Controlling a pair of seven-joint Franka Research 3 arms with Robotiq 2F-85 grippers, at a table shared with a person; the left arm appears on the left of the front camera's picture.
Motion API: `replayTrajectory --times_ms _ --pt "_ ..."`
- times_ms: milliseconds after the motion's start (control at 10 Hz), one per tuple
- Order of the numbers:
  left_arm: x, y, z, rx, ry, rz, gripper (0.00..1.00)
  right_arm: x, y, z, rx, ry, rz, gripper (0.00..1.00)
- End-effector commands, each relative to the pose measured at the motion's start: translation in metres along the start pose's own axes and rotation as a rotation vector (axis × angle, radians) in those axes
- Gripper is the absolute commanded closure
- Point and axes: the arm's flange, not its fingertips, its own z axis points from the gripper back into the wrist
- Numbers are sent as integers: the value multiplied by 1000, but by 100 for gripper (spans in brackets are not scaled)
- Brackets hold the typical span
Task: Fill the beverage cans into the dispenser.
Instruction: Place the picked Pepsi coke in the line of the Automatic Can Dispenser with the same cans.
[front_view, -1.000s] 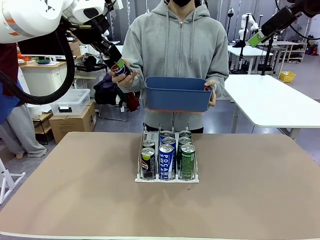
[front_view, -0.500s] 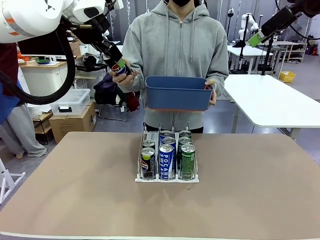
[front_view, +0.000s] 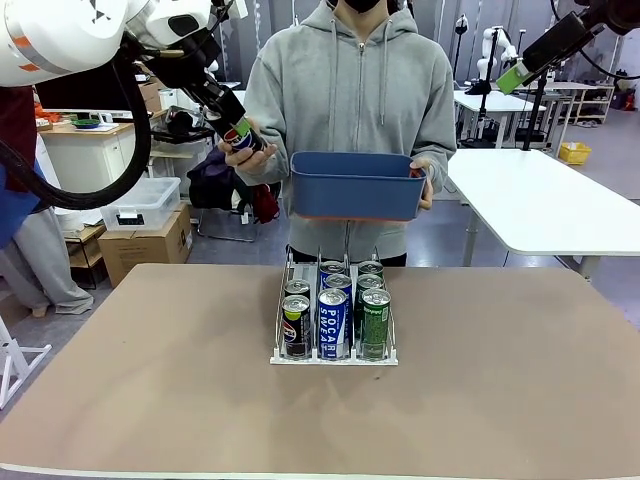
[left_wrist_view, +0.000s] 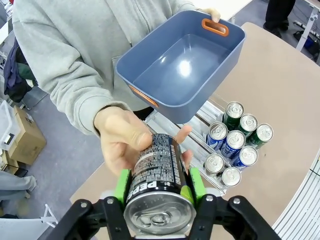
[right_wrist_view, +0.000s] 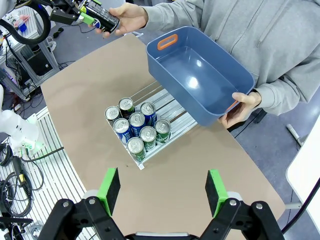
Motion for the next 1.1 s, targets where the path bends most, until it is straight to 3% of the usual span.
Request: replayTrajectory --times_ms 0,1000 --pt "-1 2 1 9 4 -5 59 -1 0 1 7 5 -1 9" --pt "-1 2 1 9 4 -5 59 -1 0 1 7 5 -1 9"
